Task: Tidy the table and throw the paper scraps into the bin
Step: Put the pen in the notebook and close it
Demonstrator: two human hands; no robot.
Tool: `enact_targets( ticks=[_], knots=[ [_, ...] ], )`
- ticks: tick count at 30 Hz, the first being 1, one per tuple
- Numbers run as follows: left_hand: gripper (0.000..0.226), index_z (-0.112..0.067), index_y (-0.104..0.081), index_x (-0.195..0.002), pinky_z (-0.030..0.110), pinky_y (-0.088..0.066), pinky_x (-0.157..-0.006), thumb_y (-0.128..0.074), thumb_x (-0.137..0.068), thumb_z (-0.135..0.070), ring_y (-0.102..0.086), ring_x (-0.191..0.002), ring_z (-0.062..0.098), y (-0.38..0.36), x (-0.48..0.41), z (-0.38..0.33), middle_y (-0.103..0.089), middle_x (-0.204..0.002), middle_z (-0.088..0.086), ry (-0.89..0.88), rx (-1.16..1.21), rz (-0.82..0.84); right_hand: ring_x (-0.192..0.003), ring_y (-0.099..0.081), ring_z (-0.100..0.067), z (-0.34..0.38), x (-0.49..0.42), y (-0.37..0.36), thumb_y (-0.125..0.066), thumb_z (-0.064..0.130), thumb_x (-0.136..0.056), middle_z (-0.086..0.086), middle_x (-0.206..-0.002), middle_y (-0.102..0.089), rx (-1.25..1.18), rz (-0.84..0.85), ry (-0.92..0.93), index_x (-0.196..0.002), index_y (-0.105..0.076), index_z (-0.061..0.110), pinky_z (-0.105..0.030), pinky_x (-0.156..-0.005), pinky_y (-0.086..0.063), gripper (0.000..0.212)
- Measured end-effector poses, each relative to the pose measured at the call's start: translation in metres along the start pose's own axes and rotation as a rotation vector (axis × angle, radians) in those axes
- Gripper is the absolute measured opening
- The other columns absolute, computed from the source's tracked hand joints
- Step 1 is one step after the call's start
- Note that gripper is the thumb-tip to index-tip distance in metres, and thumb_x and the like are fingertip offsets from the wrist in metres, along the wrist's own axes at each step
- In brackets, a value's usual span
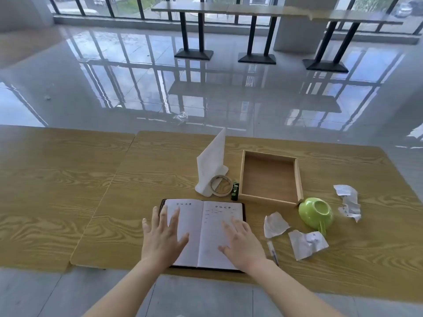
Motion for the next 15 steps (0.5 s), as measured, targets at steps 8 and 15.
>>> enact_targets(
  ticks=[8,15],
  knots=[
    [0.075,-0.04,0.001,-0.153,0.052,-0.026,-0.115,-0.027,-0.091,-0.071,0.0,-0.15,0.035,-0.038,0.007,0.009,-0.006,-0.163,0.01,0.049,0.0,0.192,-0.151,0.01,-0.029,-0.008,-0.005,-0.031,-0.043,0.051,-0.098,-0.007,-0.165,0.009,0.205,0.114,0.055,-0.156,-0.011,0.028,-0.04,-0.122,-0.001,0.07],
    [0.071,-0.046,-0.004,-0.151,0.053,-0.022,-0.116,-0.03,-0.09,-0.073,-0.001,-0.15,0.035,-0.048,0.011,0.005,-0.006,-0.162,0.008,0.029,0.023,0.222,-0.151,0.011,-0.029,-0.025,0.0,-0.035,-0.039,0.05,-0.1,-0.007,-0.165,0.009,0.257,0.085,0.08,-0.155,-0.011,0.029,-0.04,-0.121,-0.002,0.066]
  ],
)
Point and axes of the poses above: each hand's wrist, its own x-axis away from the middle knuckle, its own y-axis out of the back of the hand, z = x × y, the point moved 3 cm from there along -x, towards the middle knuckle
